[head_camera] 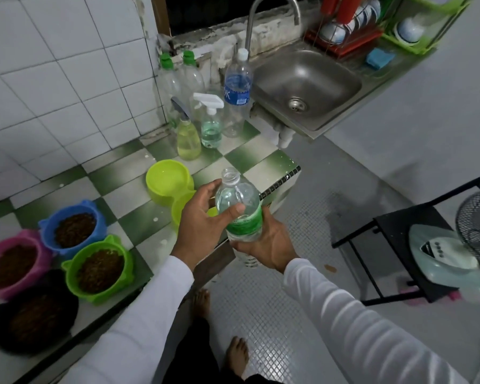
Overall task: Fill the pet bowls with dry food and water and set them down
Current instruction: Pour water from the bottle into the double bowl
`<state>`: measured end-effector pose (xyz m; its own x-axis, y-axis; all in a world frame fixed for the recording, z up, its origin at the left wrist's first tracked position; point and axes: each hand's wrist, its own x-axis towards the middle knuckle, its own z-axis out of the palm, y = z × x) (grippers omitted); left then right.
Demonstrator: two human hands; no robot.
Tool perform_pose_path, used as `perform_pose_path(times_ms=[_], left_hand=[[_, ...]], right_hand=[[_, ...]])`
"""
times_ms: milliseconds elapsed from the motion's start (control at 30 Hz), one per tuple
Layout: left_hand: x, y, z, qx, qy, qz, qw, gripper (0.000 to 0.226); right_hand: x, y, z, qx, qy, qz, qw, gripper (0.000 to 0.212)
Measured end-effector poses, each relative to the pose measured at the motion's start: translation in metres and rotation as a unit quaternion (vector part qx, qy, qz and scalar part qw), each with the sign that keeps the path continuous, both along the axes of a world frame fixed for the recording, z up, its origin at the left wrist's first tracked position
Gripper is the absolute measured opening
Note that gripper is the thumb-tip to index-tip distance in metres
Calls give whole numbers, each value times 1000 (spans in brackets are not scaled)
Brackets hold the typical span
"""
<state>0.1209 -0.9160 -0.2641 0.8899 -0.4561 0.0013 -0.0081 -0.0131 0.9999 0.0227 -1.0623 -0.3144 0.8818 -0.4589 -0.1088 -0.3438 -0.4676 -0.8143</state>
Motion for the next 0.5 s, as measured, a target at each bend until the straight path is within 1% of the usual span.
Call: perform_pose_path(times_ms=[100,267,400,500], left_hand=[[-8,5,-14,-3,36,11,999,68],[-22,13,-33,-23,98,38,994,64],[-29,15,-46,-37,151,57,986,47],[-31,17,-55,-45,184,59,980,54]], right_hand=[[-10,2,-6,-16,23,10,1000,77],[-21,4,-19,-32,45,38,998,80],[-23,2,-24,-23,70,54,996,80],[-24,2,-25,-39,93,67,993,78]])
